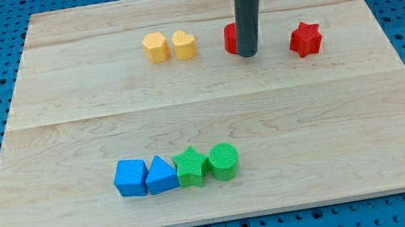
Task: Place the red star below the red circle
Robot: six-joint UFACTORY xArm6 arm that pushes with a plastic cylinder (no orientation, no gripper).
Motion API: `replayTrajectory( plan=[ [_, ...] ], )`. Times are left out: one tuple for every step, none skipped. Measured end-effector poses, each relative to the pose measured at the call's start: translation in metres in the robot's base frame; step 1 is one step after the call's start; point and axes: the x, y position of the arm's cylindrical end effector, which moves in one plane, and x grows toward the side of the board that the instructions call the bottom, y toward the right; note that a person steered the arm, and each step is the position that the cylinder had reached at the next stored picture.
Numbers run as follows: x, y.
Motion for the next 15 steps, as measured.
replayTrajectory(
  plan=[
    [0.032,0.001],
    [0.057,0.036],
    [0.055,0.117],
    [0.053,0.187],
    [0.051,0.23],
    [0.022,0.249],
    [-0.014,0.256],
    [-0.038,0.234],
    [-0.013,0.174],
    [0.002,0.133],
    [0.004,0.103],
    [0.004,0.096],
    [-0.022,0.103],
    [-0.004,0.085],
    [0.022,0.053]
  ],
)
